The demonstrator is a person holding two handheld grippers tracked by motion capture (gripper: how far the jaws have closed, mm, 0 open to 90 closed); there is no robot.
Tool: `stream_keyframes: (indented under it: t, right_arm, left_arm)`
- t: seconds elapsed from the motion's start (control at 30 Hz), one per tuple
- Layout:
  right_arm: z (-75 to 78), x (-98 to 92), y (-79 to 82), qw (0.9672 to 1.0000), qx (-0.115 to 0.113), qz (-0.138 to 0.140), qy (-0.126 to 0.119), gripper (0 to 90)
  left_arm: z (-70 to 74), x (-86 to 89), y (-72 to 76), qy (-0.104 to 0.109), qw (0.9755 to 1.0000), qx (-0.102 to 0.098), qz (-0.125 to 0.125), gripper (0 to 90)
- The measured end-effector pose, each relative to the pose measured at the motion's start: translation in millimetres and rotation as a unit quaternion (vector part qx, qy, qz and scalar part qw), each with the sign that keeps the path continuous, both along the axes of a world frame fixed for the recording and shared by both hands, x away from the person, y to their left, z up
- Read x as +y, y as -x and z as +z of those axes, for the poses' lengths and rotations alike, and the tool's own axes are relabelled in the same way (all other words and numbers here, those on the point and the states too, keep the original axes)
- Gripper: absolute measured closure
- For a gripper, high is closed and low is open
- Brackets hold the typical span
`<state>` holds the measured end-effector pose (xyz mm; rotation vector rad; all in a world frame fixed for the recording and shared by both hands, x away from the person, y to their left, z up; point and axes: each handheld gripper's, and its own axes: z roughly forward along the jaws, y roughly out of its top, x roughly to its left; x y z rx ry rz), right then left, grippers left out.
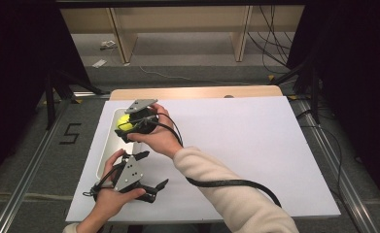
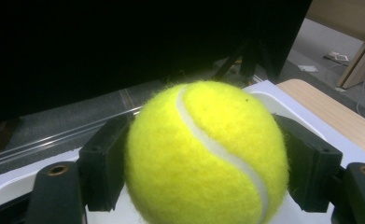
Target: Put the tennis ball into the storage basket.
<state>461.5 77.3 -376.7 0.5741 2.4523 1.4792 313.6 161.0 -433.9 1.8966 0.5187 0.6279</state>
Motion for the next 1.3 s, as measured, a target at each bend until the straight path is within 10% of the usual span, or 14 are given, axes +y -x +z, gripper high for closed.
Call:
stream_keyframes:
  t: [1.3]
  right_arm:
    - [-1.8,13.6,-1.5,0.9999,0.003,0.013,0.008,26.8]
  left_arm:
    - [0.0,-0.2,0.5,-0.004,1.0,0.0,-0.003,0.0]
